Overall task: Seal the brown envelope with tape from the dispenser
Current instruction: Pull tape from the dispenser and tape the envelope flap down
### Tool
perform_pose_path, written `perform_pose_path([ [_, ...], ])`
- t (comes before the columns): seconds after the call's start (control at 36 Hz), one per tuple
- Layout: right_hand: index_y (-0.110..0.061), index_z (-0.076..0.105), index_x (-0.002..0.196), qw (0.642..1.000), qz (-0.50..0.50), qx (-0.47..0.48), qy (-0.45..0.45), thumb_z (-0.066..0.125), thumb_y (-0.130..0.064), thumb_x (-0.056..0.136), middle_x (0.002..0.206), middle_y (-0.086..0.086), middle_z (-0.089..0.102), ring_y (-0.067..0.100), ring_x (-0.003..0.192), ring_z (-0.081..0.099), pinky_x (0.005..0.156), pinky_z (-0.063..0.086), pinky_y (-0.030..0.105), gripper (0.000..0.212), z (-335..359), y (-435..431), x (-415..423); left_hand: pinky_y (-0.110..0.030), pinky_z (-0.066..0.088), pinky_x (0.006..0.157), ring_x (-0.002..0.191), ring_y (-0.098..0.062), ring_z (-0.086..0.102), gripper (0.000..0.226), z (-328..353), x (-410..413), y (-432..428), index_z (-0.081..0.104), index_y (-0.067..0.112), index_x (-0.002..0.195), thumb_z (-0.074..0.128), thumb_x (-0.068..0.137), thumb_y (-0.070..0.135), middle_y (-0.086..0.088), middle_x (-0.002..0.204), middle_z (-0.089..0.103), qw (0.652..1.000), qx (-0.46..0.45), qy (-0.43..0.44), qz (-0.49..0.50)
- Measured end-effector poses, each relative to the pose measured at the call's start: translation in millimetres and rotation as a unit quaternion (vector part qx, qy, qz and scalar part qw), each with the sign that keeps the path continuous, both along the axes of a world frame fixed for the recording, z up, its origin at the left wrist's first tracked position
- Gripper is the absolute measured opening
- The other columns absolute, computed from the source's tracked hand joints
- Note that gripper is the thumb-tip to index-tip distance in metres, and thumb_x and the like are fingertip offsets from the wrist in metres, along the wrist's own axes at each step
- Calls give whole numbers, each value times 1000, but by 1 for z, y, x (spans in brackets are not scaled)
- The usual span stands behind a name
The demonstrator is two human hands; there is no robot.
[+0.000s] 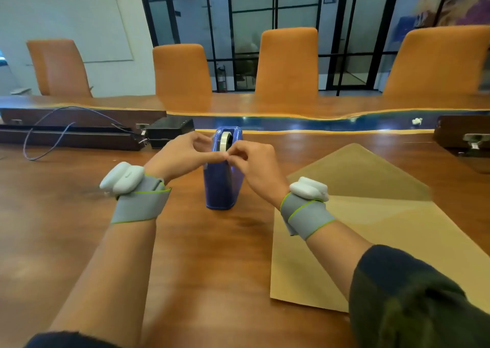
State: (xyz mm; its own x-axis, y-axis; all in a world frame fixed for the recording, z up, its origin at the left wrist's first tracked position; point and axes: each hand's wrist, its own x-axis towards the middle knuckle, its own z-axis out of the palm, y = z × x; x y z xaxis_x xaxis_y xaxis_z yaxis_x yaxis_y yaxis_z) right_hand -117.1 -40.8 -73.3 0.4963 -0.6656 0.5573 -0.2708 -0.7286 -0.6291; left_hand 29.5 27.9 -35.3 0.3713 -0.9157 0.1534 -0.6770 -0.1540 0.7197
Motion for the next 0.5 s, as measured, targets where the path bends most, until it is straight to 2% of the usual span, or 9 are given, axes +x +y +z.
perform_pose_path([
  [0.11, -11, 74, 83, 995, 14, 85, -43, 64, -7, 81, 78, 4, 71, 15, 82, 65, 77, 47, 24, 11, 5, -1, -1, -26, 43, 77, 88, -10, 59, 63, -1, 0, 0, 56, 20, 118, 84, 63, 33, 3, 101, 65, 997, 24, -75, -15],
  [0.22, -12, 74, 83, 995, 17, 90, -46, 64, -8, 81, 73, -1, 67, 9, 74, 61, 67, 42, 6, 11, 6, -1, -3, -23, 39, 75, 80, -9, 55, 64, -5, -2, -4, 56, 18, 121, 83, 63, 25, 5, 94, 63, 991, 15, -136, -10],
  [0.31, -12, 75, 83, 994, 18, 88, -55, 64, -8, 82, 73, 2, 69, 2, 66, 59, 63, 40, -1, 11, 4, -1, -4, -24, 39, 75, 80, -12, 56, 61, -8, -2, -6, 57, 15, 120, 82, 64, 20, 4, 89, 64, 988, -6, -153, -2],
  [0.39, -9, 73, 83, 993, 8, 87, -82, 62, -8, 83, 73, 3, 69, 1, 64, 59, 66, 42, 4, 11, 3, 1, -5, -24, 40, 75, 80, -13, 56, 59, -11, -1, -8, 57, 13, 119, 81, 65, 19, 3, 89, 64, 987, -12, -161, -5],
  [0.47, -8, 70, 82, 985, 3, 117, -128, 59, -7, 85, 75, 6, 70, 14, 70, 66, 77, 50, 25, 11, 7, 1, -12, -24, 40, 75, 80, -13, 56, 59, -11, 0, -8, 57, 13, 119, 81, 66, 19, 3, 89, 64, 987, -11, -161, -9],
  [0.5, -8, 69, 83, 984, 3, 120, -131, 58, -7, 85, 74, 6, 70, 14, 71, 67, 78, 51, 29, 11, 9, 0, -17, -25, 40, 74, 80, -13, 56, 59, -11, 0, -9, 56, 13, 119, 81, 66, 19, 3, 89, 64, 987, -11, -162, -10],
])
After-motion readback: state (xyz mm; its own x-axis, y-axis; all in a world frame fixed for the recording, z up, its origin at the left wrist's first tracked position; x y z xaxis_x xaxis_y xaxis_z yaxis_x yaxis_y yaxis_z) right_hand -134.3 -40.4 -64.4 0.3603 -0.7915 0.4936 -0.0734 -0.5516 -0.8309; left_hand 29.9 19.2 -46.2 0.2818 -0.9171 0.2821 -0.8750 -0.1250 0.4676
